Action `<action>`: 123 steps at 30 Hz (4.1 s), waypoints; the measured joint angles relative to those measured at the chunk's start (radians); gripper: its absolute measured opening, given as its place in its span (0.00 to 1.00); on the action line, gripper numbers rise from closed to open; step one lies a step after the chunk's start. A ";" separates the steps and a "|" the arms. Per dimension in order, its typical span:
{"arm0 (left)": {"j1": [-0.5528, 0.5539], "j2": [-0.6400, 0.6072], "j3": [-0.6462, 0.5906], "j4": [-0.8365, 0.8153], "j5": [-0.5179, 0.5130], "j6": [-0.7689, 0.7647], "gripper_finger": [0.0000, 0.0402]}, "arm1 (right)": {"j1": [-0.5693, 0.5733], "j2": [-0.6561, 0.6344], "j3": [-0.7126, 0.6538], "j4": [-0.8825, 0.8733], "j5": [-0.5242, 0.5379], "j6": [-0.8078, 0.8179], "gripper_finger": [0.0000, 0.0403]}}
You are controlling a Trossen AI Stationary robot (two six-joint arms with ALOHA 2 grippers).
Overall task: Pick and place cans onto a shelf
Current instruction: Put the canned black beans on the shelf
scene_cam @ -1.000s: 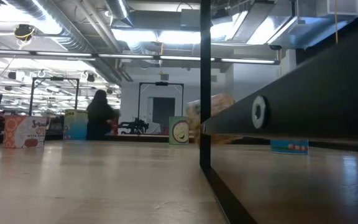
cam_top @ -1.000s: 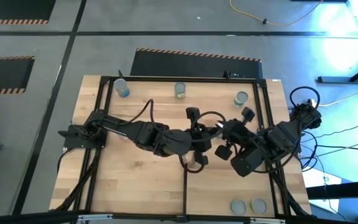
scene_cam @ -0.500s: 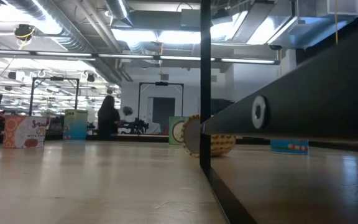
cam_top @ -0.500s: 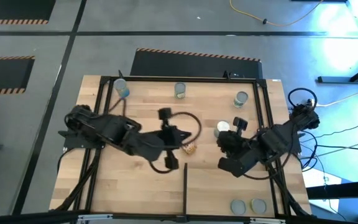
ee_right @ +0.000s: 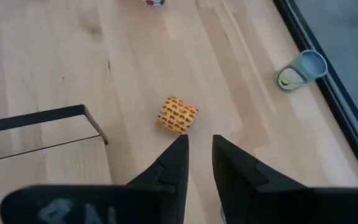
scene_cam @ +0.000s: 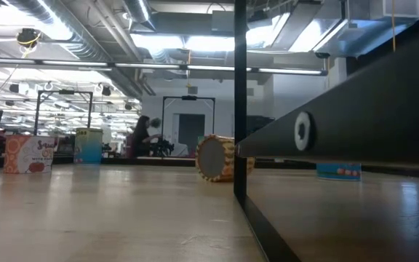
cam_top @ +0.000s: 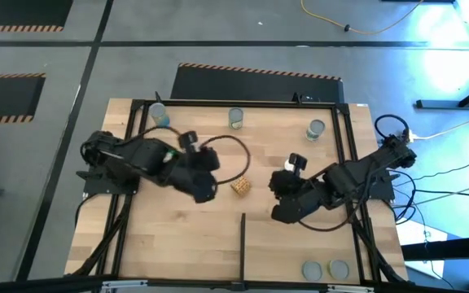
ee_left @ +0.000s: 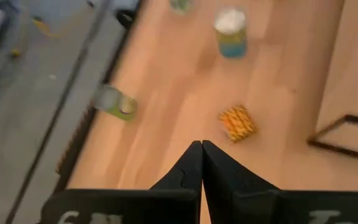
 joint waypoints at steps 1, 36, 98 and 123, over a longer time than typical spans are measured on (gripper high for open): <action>0.015 -0.002 -0.035 0.019 0.036 0.021 0.00 | -0.008 -0.001 0.000 0.000 -0.006 0.000 0.18; 0.317 -0.057 -1.110 0.980 0.652 0.327 0.00 | -0.317 -0.001 -0.405 0.430 -0.389 -0.342 0.17; 0.562 -0.006 -1.118 1.062 0.963 0.491 0.00 | -0.845 0.280 -0.489 0.793 -1.098 -0.521 0.10; 0.618 0.006 -1.118 1.090 0.974 0.517 0.00 | -0.842 0.365 -0.489 0.901 -1.230 -0.524 0.10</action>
